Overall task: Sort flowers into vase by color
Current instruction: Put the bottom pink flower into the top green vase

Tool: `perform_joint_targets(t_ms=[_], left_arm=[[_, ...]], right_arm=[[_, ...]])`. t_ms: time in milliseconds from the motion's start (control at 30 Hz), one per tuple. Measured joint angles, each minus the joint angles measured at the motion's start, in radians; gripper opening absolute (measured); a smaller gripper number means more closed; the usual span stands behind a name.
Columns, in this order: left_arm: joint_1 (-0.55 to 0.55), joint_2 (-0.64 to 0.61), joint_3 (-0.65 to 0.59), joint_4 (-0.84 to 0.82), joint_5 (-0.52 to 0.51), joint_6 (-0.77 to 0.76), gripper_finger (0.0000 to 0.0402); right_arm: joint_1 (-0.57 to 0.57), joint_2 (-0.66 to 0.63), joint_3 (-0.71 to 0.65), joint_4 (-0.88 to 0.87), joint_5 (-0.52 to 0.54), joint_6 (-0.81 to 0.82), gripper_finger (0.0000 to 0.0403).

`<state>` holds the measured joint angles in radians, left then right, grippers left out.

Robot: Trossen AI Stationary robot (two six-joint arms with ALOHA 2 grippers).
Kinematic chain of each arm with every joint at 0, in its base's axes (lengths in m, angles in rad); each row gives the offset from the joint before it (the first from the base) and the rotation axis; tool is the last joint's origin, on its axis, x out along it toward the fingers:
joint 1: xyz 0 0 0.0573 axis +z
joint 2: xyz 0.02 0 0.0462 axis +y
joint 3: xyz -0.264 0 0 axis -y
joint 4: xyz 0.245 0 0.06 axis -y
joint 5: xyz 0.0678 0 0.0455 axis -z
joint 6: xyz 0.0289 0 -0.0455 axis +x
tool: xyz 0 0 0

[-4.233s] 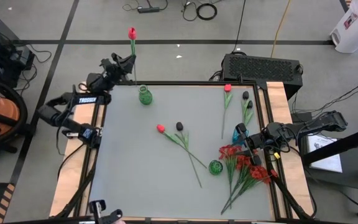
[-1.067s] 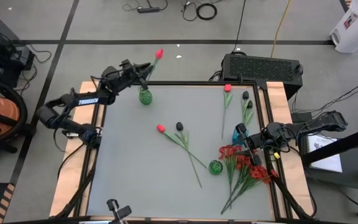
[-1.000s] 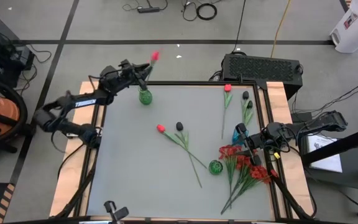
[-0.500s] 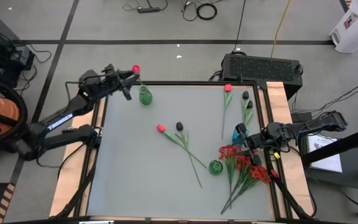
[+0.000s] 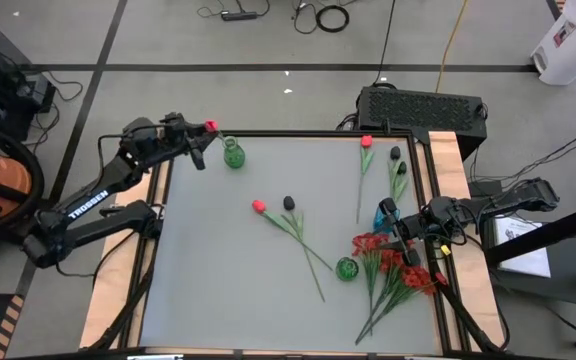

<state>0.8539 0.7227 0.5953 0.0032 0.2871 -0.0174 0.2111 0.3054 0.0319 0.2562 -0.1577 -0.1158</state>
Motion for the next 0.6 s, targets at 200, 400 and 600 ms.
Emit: perform_joint_targets(t_ms=[200,400,600], left_arm=[[0.000,0.095,0.000,-0.081,-0.090,0.083,0.0144],[0.000,0.142,0.000,-0.121,-0.132,0.129,0.0144],[0.000,0.110,0.000,-0.158,-0.132,0.138,0.0144]], right_arm=[[0.000,0.000,0.000,0.000,0.000,0.000,0.0144],[0.000,0.000,0.000,0.000,0.000,0.000,0.0144],[0.000,0.000,0.000,0.000,0.000,0.000,0.0144]])
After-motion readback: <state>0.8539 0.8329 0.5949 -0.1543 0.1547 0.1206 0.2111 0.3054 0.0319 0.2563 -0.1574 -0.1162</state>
